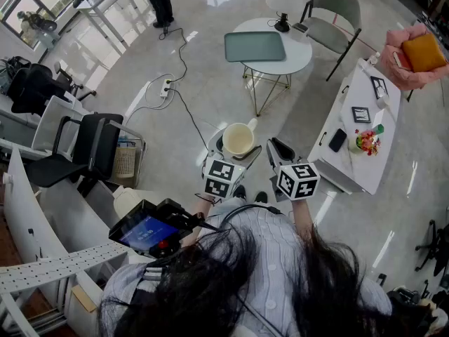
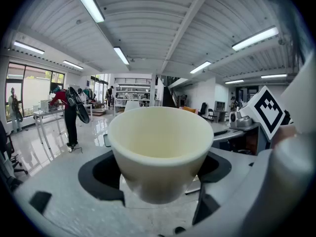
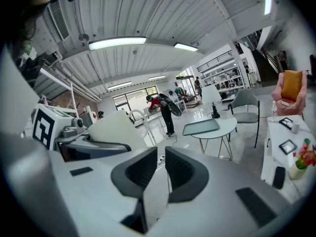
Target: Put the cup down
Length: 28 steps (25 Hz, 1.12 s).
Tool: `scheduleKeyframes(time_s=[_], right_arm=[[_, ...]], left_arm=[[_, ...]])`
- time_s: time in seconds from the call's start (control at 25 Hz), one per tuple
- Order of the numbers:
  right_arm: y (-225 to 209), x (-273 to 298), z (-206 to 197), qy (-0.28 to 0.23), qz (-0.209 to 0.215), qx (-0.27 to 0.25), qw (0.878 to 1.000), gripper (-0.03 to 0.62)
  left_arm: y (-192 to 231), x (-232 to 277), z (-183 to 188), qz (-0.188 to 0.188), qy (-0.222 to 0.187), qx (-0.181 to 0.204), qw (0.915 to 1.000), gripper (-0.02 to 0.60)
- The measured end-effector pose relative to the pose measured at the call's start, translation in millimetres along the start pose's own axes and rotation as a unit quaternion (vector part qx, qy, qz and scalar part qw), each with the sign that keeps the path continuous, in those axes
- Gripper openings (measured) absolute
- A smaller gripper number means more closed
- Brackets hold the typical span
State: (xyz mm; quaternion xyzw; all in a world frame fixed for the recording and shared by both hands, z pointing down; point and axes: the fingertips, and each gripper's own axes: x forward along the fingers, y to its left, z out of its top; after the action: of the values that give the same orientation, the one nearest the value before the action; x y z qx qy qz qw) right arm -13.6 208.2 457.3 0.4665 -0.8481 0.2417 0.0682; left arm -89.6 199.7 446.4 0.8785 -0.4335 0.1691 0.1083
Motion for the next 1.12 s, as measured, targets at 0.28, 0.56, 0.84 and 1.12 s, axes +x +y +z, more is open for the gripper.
scheduleKeyframes(time_s=[0.28,0.56,0.84,1.12], right_arm=[[5,10,0,0.001,0.003,-0.006,1.0,0.066],[10,24,4,-0.011,-0.002,0.009,1.0,0.066],[19,44,1,-0.002,0.001,0.005,1.0,0.066],[22,55,-9,0.012,0.002,0.008,1.0,0.066]], left_arm=[[10,3,0,-0.002,-0.007,-0.004,1.0,0.451],[25,-4,-2,-0.004,-0.008,0.002,1.0,0.452],[36,-6,-9,-0.012,-0.004,0.008,0.9999,0.453],[50,-3,-12,-0.014,0.001,-0.003,0.9999,0.451]])
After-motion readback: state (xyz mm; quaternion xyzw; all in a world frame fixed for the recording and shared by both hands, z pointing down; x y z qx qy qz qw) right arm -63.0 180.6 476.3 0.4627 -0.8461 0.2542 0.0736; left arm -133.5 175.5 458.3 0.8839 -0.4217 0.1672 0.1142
